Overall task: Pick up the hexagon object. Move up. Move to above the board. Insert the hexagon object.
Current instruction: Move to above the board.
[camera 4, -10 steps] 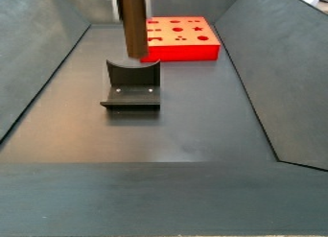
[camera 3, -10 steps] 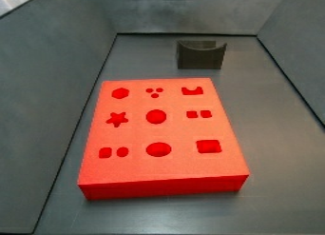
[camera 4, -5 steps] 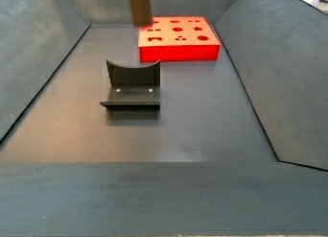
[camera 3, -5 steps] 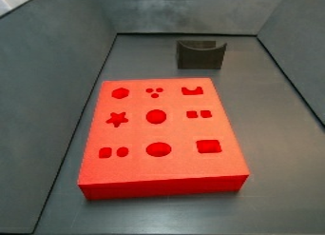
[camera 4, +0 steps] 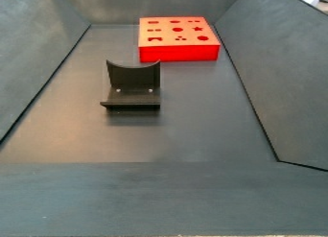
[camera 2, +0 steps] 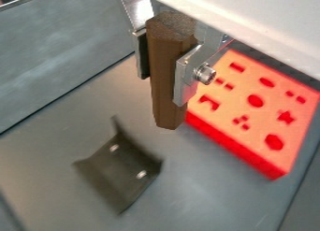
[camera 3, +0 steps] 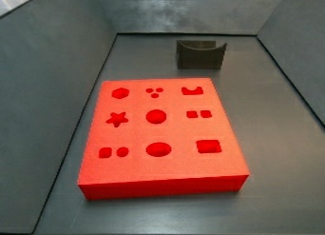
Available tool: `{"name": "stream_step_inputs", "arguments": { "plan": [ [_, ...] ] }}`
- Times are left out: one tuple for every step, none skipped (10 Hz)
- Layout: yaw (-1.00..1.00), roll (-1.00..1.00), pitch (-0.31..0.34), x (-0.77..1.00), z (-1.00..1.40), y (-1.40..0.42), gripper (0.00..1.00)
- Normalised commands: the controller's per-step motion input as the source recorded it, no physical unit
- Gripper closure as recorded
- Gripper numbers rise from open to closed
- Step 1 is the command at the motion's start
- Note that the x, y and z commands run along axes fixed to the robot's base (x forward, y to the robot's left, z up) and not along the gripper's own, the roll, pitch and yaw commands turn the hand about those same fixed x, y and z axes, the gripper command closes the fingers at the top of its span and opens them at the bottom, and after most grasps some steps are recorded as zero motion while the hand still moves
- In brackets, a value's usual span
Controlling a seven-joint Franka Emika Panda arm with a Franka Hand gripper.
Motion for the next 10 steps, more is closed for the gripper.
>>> {"name": "stream_step_inputs", "arguments": {
  "plan": [
    [0.0, 0.05, 0.002, -0.26, 0.23, -1.0, 1.0],
    [0.0, 0.04, 0.004, -0.26, 0.23, -1.0, 1.0],
    [0.01, 0.04, 0.007, -0.26, 0.24, -1.0, 1.0],
    [0.01, 0.03, 0.004, -0.26, 0.24, -1.0, 1.0],
    [0.01, 0.02, 0.005, -0.27, 0.24, -1.0, 1.0],
    [0.01, 0.01, 0.006, -0.27, 0.25, -1.0, 1.0],
    [0.01, 0.0, 0.01, -0.27, 0.25, -1.0, 1.0],
    [0.01, 0.0, 0.013, -0.27, 0.26, -1.0, 1.0],
    [0.0, 0.0, 0.014, -0.21, 0.23, -0.82, 1.0],
    [0.01, 0.0, 0.043, -0.06, 0.12, -0.34, 1.0]
  ]
}}
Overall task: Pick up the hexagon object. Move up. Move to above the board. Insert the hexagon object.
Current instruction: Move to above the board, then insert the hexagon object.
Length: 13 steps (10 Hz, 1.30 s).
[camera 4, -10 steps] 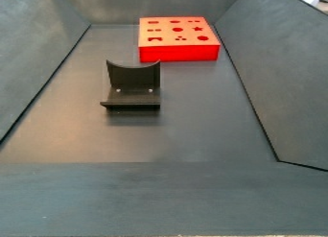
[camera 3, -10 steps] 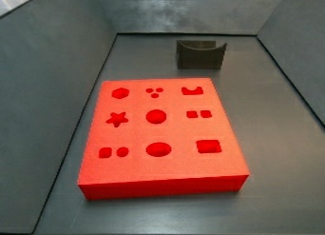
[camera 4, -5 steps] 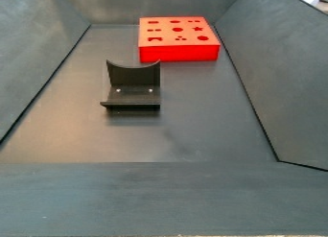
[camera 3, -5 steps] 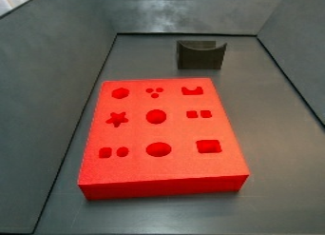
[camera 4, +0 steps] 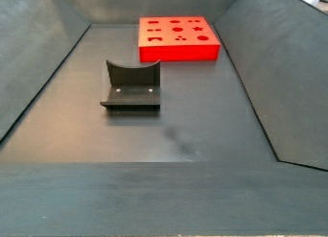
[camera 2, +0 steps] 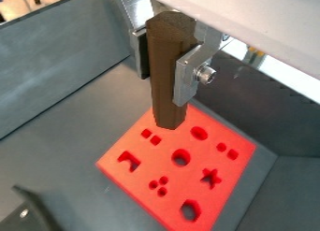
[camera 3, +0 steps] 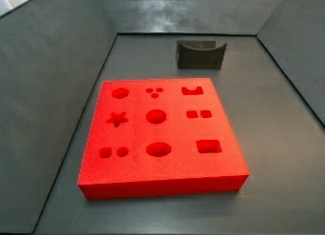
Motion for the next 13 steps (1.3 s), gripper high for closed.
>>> {"name": "stream_step_inputs", "arguments": {
  "plan": [
    [0.01, 0.0, 0.055, -0.02, 0.08, -0.19, 1.0],
    [0.0, 0.0, 0.0, 0.0, -0.02, 0.0, 1.0],
    [0.0, 0.0, -0.139, -0.33, -0.59, 0.14, 1.0],
    [0.01, 0.0, -0.197, -0.58, -0.93, 0.21, 1.0],
    [0.02, 0.01, -0.183, -0.65, -0.98, 0.24, 1.0],
    [0.01, 0.01, -0.164, -0.7, -1.0, 0.25, 1.0],
    [0.05, 0.01, -0.167, -0.68, -1.0, 0.25, 1.0],
    [0.16, 0.0, -0.156, -0.56, -1.0, 0.21, 1.0],
    [0.52, 0.0, -0.117, -0.32, -0.92, 0.0, 1.0],
    [0.77, -0.02, -0.071, -0.19, -0.88, 0.0, 1.0],
    [0.84, 0.0, 0.0, -0.04, -0.82, -0.06, 1.0],
    [0.73, -0.03, -0.106, 0.0, -0.77, -0.12, 1.0],
    [0.03, -0.04, -0.077, -0.01, -0.07, 0.0, 1.0]
  ]
}}
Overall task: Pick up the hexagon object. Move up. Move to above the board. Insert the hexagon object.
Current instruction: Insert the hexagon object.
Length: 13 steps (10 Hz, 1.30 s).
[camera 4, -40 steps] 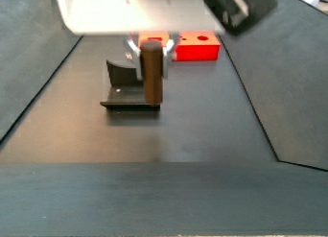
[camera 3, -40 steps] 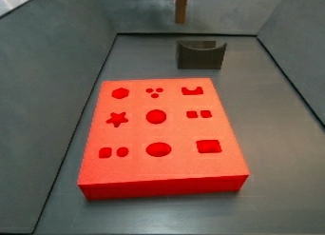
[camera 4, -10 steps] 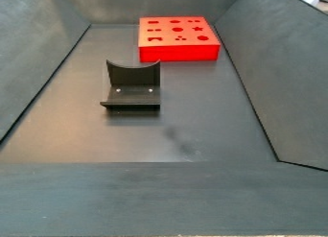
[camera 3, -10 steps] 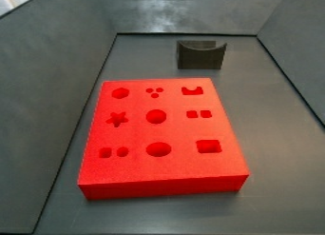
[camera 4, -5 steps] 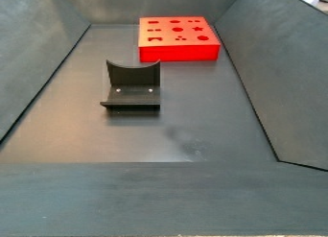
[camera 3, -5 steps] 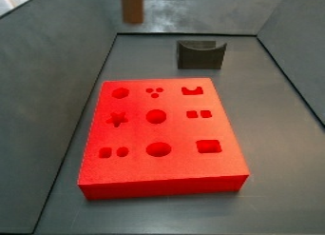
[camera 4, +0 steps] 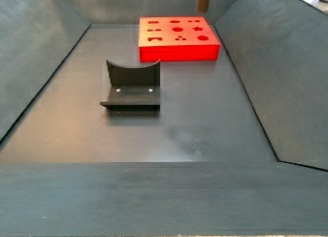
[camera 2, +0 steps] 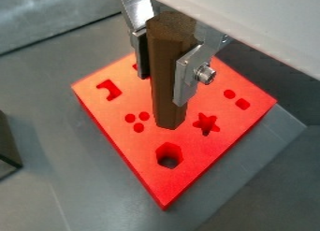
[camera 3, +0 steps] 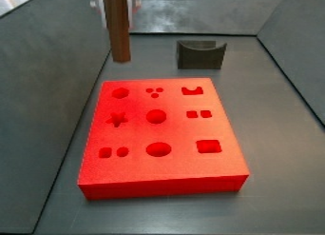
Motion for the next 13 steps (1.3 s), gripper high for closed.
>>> {"name": "stream_step_inputs", "arguments": {
  "plan": [
    [0.0, 0.0, -0.051, -0.03, -0.14, 0.0, 1.0],
    [0.02, 0.07, -0.13, 0.0, -0.6, 0.0, 1.0],
    [0.05, 0.09, -0.077, 0.05, -0.68, 0.0, 1.0],
    [0.06, 0.15, -0.004, 0.11, -0.68, 0.03, 1.0],
    [0.13, 0.17, -0.011, 0.02, -0.73, 0.04, 1.0],
    [0.14, 0.19, -0.029, 0.0, -0.74, 0.01, 1.0],
    [0.13, 0.19, -0.034, 0.0, -0.74, 0.0, 1.0],
    [0.1, 0.18, -0.044, 0.0, -0.77, 0.0, 1.0],
    [0.09, 0.23, -0.044, -0.01, -0.82, 0.0, 1.0],
    [0.08, 0.26, -0.027, -0.03, -0.84, 0.0, 1.0],
    [0.09, 0.27, -0.023, -0.08, -0.81, 0.0, 1.0],
    [0.09, 0.28, -0.026, -0.13, -0.81, 0.0, 1.0],
    [0.05, 0.24, -0.067, -0.23, -0.88, 0.0, 1.0]
  ]
}}
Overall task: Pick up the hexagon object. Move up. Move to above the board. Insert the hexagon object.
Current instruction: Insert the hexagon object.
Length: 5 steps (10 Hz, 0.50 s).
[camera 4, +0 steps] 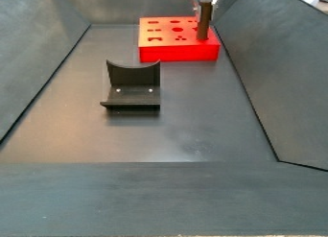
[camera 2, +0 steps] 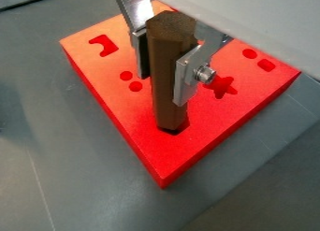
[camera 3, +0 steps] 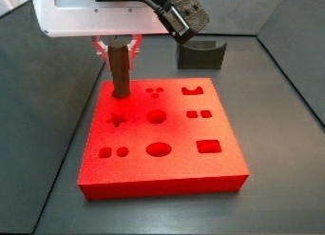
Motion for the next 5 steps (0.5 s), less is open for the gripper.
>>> {"name": "stream_step_inputs", "arguments": {
  "plan": [
    [0.0, 0.09, -0.161, -0.13, -0.94, -0.12, 1.0],
    [0.0, 0.08, -0.171, -0.16, -0.92, -0.13, 1.0],
    [0.0, 0.0, -0.214, -0.05, -0.85, -0.19, 1.0],
    [0.0, -0.04, -0.25, 0.0, -0.76, -0.17, 1.0],
    [-0.07, -0.04, -0.219, 0.21, -0.74, -0.11, 1.0]
  ]
}}
